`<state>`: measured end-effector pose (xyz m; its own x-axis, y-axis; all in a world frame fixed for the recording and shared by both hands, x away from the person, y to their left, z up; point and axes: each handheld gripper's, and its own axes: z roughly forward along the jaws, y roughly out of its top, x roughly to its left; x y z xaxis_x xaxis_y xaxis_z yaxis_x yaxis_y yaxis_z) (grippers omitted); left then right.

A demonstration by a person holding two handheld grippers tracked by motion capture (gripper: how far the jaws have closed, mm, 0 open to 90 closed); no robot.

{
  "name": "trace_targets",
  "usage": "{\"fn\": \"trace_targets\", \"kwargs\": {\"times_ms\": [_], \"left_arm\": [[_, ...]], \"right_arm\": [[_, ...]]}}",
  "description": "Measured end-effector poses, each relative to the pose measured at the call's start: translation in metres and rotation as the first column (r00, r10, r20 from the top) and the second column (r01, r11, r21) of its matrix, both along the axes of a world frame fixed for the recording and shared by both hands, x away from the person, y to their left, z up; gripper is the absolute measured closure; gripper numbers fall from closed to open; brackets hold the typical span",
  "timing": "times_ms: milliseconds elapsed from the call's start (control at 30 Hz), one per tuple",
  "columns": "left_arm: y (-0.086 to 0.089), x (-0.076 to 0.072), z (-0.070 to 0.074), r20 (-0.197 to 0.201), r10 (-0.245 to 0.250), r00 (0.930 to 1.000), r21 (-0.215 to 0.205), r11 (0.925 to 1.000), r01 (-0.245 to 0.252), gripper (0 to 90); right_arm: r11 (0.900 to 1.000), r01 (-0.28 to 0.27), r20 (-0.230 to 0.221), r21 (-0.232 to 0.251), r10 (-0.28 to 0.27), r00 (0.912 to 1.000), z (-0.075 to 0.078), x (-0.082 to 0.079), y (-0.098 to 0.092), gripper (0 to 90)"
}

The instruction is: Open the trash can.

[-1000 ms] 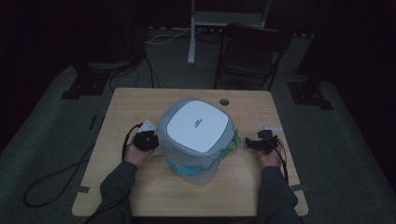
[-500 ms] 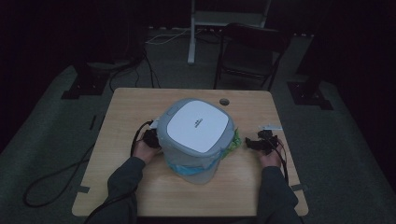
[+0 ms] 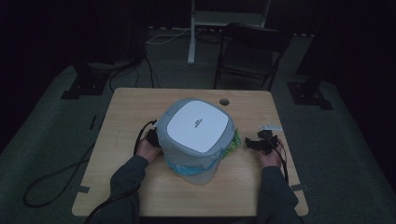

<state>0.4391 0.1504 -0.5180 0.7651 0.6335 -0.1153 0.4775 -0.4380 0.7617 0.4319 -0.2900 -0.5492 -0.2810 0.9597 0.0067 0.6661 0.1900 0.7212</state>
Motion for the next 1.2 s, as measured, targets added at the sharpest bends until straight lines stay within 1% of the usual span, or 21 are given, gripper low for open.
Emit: {"fn": "trace_targets", "kwargs": {"times_ms": [33,100,167,200,267,300,333,367,400,433,533,600,633,733,767,800,833,1033,1100,1133,1200], "left_arm": [[-0.0024,0.0021,-0.0012,-0.003,0.008,1.0,0.003,1.0,-0.008,90.0],[-0.0026,0.0033,-0.0023,-0.005,0.005,1.0,0.005,1.0,-0.005,90.0],[-0.0035,0.0043,-0.0044,-0.014,0.014,0.9998,-0.013,0.9998,-0.014,90.0],[-0.0029,0.0045,-0.0046,-0.015,0.009,0.9999,-0.013,0.9999,-0.009,90.0],[-0.0028,0.0042,-0.0046,-0.012,0.01,0.9999,-0.017,0.9998,-0.01,90.0],[-0.0018,0.003,-0.0028,-0.004,0.011,0.9999,-0.035,0.9993,-0.012,90.0],[-0.0018,0.003,-0.0028,-0.004,0.011,0.9999,-0.035,0.9993,-0.012,90.0],[-0.0002,0.0024,0.0,0.0,0.0,1.0,-0.042,0.9991,0.0,90.0],[-0.0002,0.0024,0.0,0.0,0.0,1.0,-0.042,0.9991,0.0,90.0],[-0.0001,0.0017,0.0018,0.002,-0.005,1.0,-0.024,0.9997,0.005,90.0],[0.0006,0.0006,0.0019,-0.004,-0.009,1.0,-0.024,0.9997,0.009,90.0],[0.0017,-0.0003,0.001,-0.012,-0.014,0.9998,-0.026,0.9996,0.013,90.0],[0.0028,-0.0011,-0.001,-0.023,-0.022,0.9995,-0.025,0.9995,0.022,90.0],[0.004,-0.0015,-0.0013,-0.032,-0.032,0.999,-0.03,0.9991,0.031,90.0],[0.0035,-0.0015,-0.0008,-0.034,-0.031,0.999,-0.021,0.9993,0.03,90.0],[0.0035,-0.0015,-0.0008,-0.034,-0.031,0.999,-0.021,0.9993,0.03,90.0],[0.0035,-0.0007,0.001,-0.034,-0.043,0.9985,0.011,0.999,0.043,90.0],[0.0031,0.001,0.0009,-0.04,-0.051,0.9979,0.012,0.9986,0.051,90.0],[0.0032,0.0014,0.0009,-0.044,-0.054,0.9976,0.009,0.9985,0.054,90.0],[0.0031,0.0018,0.001,-0.045,-0.056,0.9974,0.001,0.9984,0.056,90.0],[0.0029,0.0023,0.0009,-0.039,-0.054,0.9978,-0.006,0.9985,0.054,90.0]], "right_arm": [[1.0,0.0,0.0,0.0,0.0,1.0,0.0,0.0,0.0,12.0],[1.0,0.0,0.0,0.0,0.0,1.0,0.0,-0.0001,0.0,11.9],[1.0,0.0,0.0,0.0,0.0,1.0,0.0,0.0,0.0,12.0],[1.0,0.0,0.0,0.0,0.0,1.0,0.0,0.0,0.0,12.0],[1.0,0.0,0.0,0.0,0.0,1.0,0.0,-0.0001,0.0,12.0],[1.0,0.0,0.0,0.0,0.0,1.0,0.0,-0.0001,0.0,12.0],[1.0,0.0,0.0,0.0,0.0,1.0,0.0,-0.0001,0.0,12.0],[1.0,0.0,0.0,0.0,0.0,1.0,0.0,-0.0001,0.0,11.9],[1.0,0.0,0.0,0.0,0.0,1.0,0.0,-0.0001,0.0,11.9],[1.0,0.0,0.0,0.0,0.0,1.0,0.0,-0.0001,0.0,12.0],[1.0,-0.001,0.0,0.0,0.001,1.0,0.0,-0.0002,-0.0001,12.0],[1.0,-0.002,0.001,0.0,0.002,1.0,0.0,-0.0003,-0.0001,12.0],[1.0,-0.002,0.002,0.0,0.002,1.0,-0.0001,-0.0004,-0.0002,12.0],[1.0,-0.002,0.002,0.0,0.002,1.0,-0.0001,-0.0005,-0.0002,12.0],[1.0,-0.002,0.002,0.0,0.002,1.0,-0.0001,-0.0005,-0.0002,12.0],[1.0,-0.002,0.002,0.0,0.002,1.0,-0.0001,-0.0005,-0.0002,12.0],[1.0,-0.002,0.002,0.0,0.002,1.0,-0.0001,-0.0005,-0.0002,12.0],[1.0,-0.002,0.002,0.0,0.002,1.0,-0.0001,-0.0006,-0.0002,12.1],[1.0,-0.002,0.002,0.0,0.002,1.0,-0.0001,-0.0006,-0.0002,12.1],[1.0,-0.002,0.002,0.0,0.002,1.0,-0.0001,-0.0006,-0.0002,12.1],[1.0,-0.002,0.002,0.0,0.002,1.0,-0.0001,-0.0006,-0.0002,12.1]]}}
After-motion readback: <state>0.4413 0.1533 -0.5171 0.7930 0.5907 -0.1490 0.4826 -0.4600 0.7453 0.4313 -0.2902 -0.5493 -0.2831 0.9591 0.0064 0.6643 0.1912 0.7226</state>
